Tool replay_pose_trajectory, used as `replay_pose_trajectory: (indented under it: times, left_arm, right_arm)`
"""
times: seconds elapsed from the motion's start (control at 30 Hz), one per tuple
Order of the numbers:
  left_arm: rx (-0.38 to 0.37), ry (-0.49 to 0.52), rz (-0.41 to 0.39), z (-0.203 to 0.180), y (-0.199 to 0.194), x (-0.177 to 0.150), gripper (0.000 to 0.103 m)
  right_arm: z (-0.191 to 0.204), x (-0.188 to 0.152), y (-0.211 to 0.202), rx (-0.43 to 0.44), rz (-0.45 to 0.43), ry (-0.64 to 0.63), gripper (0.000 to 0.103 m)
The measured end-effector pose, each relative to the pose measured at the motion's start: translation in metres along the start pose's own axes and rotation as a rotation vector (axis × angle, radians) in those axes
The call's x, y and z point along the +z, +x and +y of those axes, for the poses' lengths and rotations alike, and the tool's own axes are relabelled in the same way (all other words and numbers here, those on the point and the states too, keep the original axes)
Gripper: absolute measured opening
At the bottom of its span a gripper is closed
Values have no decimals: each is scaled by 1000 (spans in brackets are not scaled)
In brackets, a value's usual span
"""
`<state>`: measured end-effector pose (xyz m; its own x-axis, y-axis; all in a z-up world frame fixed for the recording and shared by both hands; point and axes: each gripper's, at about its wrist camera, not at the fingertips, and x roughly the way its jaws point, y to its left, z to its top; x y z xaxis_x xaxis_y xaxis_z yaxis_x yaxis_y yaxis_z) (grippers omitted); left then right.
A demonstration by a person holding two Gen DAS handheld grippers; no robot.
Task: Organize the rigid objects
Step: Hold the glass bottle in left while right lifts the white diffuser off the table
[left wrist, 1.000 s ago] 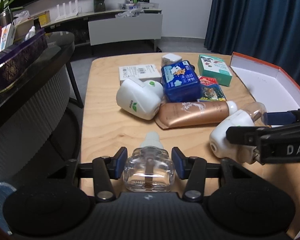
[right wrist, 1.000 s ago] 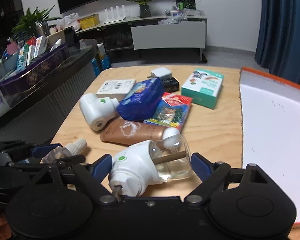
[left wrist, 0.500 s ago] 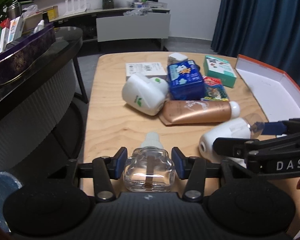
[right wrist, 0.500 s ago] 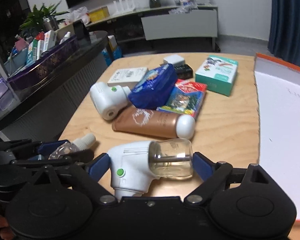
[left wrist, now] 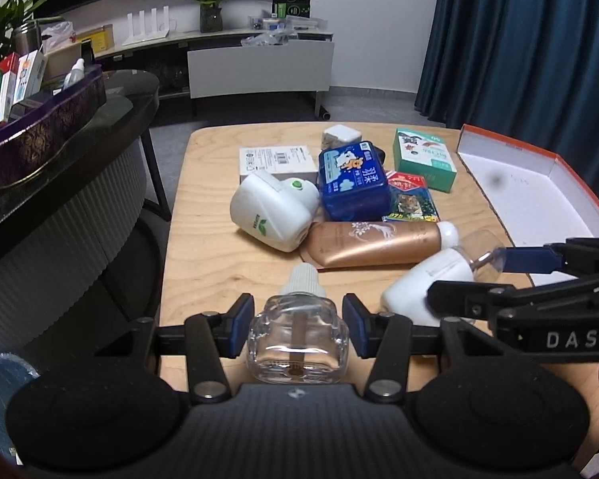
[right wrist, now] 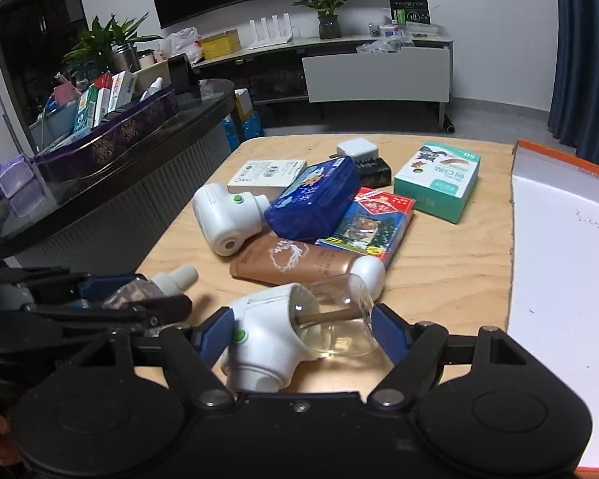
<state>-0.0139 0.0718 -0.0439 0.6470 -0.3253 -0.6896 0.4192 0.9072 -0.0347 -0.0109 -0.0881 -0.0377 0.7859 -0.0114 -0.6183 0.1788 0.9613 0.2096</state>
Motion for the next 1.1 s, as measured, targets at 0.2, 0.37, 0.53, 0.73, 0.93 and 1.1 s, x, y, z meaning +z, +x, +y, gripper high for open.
replay_pose_trajectory:
  times: [0.2,0.37,0.53,0.73,0.93,1.1]
  left_arm:
    - [0,-2,-5,-5,-3,3,50]
    - [16,1,0,-5,-3,1,50]
    - [33,8,8,1,-3,0,50]
    - [24,5,11,0,1,-1,50]
    - [34,-2,6,1,-1,0,50]
    - [36,-9,-8,-2,-5,4,50]
  right_arm:
    - [-17,8,-6,-15,32,5,48]
    - [-29,-4,-4,60,91,224,102]
    - [-1,6,1,-54,83,-40,102]
    - [11,9,38,33,202,-319,101]
    - [22,0,39,117,161,-331,42]
    - [17,-2,29,144,136,-323,40]
